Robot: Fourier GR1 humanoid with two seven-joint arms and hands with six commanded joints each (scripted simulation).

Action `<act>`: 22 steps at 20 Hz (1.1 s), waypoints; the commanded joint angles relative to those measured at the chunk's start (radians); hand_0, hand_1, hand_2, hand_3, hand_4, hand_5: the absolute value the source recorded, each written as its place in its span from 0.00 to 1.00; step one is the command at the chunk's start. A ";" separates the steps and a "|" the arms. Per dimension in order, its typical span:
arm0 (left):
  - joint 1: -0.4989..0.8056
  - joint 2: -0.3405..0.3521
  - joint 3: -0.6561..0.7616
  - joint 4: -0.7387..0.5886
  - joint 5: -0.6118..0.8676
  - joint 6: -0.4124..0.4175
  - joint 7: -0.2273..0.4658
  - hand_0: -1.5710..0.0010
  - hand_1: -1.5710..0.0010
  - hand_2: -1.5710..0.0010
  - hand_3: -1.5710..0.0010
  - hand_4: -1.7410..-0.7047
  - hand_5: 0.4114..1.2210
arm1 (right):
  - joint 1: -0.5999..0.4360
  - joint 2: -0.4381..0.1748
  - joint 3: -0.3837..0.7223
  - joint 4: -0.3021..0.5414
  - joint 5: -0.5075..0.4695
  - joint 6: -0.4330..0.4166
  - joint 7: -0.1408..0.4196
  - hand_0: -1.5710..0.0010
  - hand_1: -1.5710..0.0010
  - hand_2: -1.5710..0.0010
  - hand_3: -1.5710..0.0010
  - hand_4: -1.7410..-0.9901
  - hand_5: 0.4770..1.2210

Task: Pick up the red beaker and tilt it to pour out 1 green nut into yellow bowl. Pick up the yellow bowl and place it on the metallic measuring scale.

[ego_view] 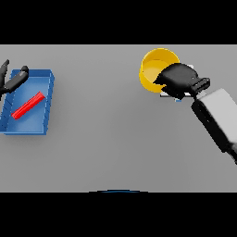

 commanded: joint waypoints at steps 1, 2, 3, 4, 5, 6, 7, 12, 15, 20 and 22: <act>0.003 0.006 0.001 -0.009 0.002 0.000 0.004 1.00 1.00 1.00 1.00 0.97 0.39 | -0.006 -0.002 -0.009 0.039 -0.001 -0.017 -0.026 0.00 0.00 0.02 0.27 0.00 1.00; 0.007 0.002 0.000 -0.009 0.003 0.002 0.004 1.00 1.00 1.00 1.00 0.97 0.39 | -0.011 -0.011 -0.012 0.061 0.004 -0.031 -0.041 0.00 0.00 0.02 0.27 0.00 1.00; 0.001 0.000 -0.002 -0.016 0.003 0.004 0.013 1.00 1.00 1.00 1.00 0.97 0.39 | -0.018 -0.013 -0.013 0.099 0.015 -0.061 -0.058 0.00 0.00 0.02 0.27 0.00 1.00; 0.001 -0.003 0.001 -0.009 0.006 0.003 0.009 1.00 1.00 1.00 1.00 0.97 0.40 | -0.037 -0.014 -0.021 0.141 0.021 -0.076 -0.066 0.00 0.00 0.02 0.27 0.00 1.00; 0.011 0.000 0.002 -0.012 0.007 0.006 0.000 1.00 1.00 1.00 1.00 0.97 0.40 | -0.034 -0.018 -0.029 0.173 0.024 -0.097 -0.071 0.00 0.00 0.01 0.27 0.00 1.00; 0.009 0.007 0.000 -0.017 0.004 0.005 0.013 1.00 1.00 1.00 1.00 0.97 0.40 | -0.039 -0.011 -0.033 0.204 0.028 -0.113 -0.065 0.00 0.00 0.02 0.27 0.00 1.00; 0.002 0.009 0.003 -0.008 0.005 -0.001 0.019 1.00 1.00 1.00 1.00 0.98 0.40 | -0.048 -0.006 -0.042 0.236 0.024 -0.120 -0.065 0.00 0.00 0.02 0.27 0.00 1.00; -0.001 -0.001 -0.001 0.003 -0.001 0.001 0.015 1.00 1.00 1.00 1.00 0.98 0.37 | -0.080 0.014 -0.065 0.397 0.040 -0.183 -0.086 0.00 0.00 0.07 0.19 0.00 1.00; 0.009 0.008 -0.003 -0.015 -0.001 0.008 0.022 1.00 1.00 1.00 1.00 0.98 0.37 | -0.098 0.030 -0.082 0.495 0.037 -0.202 -0.110 0.00 0.00 0.09 0.15 0.00 1.00; -0.003 0.007 -0.005 -0.013 -0.002 0.000 0.031 1.00 1.00 1.00 1.00 0.98 0.37 | -0.113 0.064 -0.101 0.551 0.020 -0.183 -0.101 0.06 0.00 0.13 0.07 0.00 1.00; 0.004 0.006 -0.007 -0.016 -0.003 0.003 0.027 1.00 1.00 1.00 1.00 0.98 0.37 | -0.115 0.054 -0.104 0.565 0.022 -0.178 -0.120 0.11 0.00 0.12 0.09 0.00 1.00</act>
